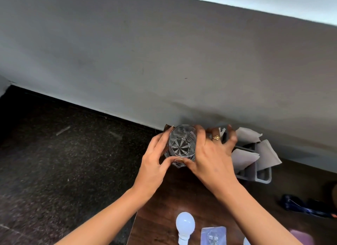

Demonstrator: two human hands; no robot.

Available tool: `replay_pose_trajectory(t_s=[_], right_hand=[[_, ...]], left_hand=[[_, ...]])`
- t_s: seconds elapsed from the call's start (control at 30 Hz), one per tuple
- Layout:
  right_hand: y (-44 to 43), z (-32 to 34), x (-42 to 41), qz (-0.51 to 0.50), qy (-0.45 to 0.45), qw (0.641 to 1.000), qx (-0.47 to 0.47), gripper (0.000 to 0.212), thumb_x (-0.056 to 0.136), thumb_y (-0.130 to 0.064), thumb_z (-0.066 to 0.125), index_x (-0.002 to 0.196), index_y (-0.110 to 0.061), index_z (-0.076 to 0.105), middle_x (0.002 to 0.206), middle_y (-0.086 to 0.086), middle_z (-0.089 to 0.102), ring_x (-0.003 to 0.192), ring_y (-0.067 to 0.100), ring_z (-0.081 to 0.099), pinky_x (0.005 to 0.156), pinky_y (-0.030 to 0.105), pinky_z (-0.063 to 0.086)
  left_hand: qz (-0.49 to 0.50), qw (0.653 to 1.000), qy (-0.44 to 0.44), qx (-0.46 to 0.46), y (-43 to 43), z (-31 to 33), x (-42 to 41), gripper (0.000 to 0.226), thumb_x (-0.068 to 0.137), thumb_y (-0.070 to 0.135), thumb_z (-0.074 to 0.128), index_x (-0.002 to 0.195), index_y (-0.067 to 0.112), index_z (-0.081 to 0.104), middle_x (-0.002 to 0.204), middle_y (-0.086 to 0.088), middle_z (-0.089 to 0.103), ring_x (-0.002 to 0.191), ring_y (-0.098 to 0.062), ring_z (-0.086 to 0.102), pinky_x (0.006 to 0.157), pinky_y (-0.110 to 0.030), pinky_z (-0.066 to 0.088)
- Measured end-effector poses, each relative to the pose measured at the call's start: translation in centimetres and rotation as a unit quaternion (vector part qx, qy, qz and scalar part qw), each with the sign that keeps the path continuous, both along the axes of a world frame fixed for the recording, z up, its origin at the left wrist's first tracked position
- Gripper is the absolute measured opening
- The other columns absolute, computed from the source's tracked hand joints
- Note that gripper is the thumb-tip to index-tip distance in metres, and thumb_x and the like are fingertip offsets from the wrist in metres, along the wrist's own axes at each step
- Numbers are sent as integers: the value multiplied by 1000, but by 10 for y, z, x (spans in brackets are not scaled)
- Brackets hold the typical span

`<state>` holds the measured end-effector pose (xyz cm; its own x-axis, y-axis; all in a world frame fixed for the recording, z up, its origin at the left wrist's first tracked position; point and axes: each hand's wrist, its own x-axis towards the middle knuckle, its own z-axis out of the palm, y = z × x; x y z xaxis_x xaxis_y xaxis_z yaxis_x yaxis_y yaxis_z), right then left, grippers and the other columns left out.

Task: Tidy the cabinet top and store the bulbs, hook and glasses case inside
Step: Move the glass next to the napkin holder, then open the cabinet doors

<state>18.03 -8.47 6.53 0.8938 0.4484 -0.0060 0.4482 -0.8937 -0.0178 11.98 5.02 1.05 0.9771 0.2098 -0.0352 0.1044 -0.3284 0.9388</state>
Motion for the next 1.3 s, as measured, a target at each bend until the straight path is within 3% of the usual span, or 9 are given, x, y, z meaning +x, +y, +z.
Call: replay_pose_trajectory(t_s=[0.13,0.3,0.37,0.5,0.8,0.9,1.03,1.17,1.3], right_hand=[[-6,7,-7,3,-8,1000,5,100,49,-53,79,127,-4,42,104,12,65,108,35,56,99,53,13],[-22,16,-27,21,-33,996,84,78,71,-49,65,134,-16,34,117,1,58,117,27,44,103,51,9],[-27,17,-38,20,-48,993,108,63,77,-44,57,132,-19,37,117,-2,59,115,23,39,104,51,10],[-42,18,-67,3,-72,987,142,44,82,-32,52,124,-22,46,112,-5,61,111,21,45,103,49,16],[-125,18,-175,-38,-107,973,199,27,82,-18,46,106,-27,54,99,-9,62,102,21,55,94,43,21],[-161,-6,-219,-56,-111,965,232,27,78,-15,47,101,-27,55,97,-7,62,97,21,54,85,40,22],[-195,-60,-274,-95,-163,924,331,17,82,-16,46,90,-28,56,90,-11,56,86,10,44,81,32,21],[-216,-134,-318,-183,-148,881,410,10,76,-20,44,83,-26,48,86,-6,52,81,6,35,77,25,21],[-228,-222,-326,-235,-105,837,483,18,73,-16,52,88,-6,53,88,13,50,85,28,49,79,11,31]], left_hand=[[-7,1000,5,11,-2,1,-4,77,83,10,64,139,45,24,138,25,36,131,1,36,110,-28,34],[48,998,7,36,-5,9,-28,74,78,33,67,133,50,19,134,31,31,129,7,34,108,-22,35],[63,995,-5,77,-9,14,-44,64,78,40,65,131,46,28,126,33,35,123,5,39,102,-24,38],[57,986,-2,157,-32,25,-82,44,80,51,54,121,47,37,120,31,40,115,3,42,97,-10,18],[41,986,-68,149,-126,4,-209,12,83,39,51,93,40,44,96,25,46,88,4,45,79,-19,32],[58,989,-47,128,-165,-34,-257,12,81,40,52,88,41,41,90,24,44,85,4,43,76,-19,34],[71,991,7,109,-199,-92,-282,27,84,34,58,102,41,40,105,20,43,104,6,38,89,-23,38],[59,992,68,86,-218,-150,-275,42,87,19,60,124,9,43,124,-5,45,121,-17,42,106,-34,33],[35,998,-35,37,-232,-199,-265,37,85,12,61,120,17,48,120,-4,51,116,-15,51,102,-32,41]])
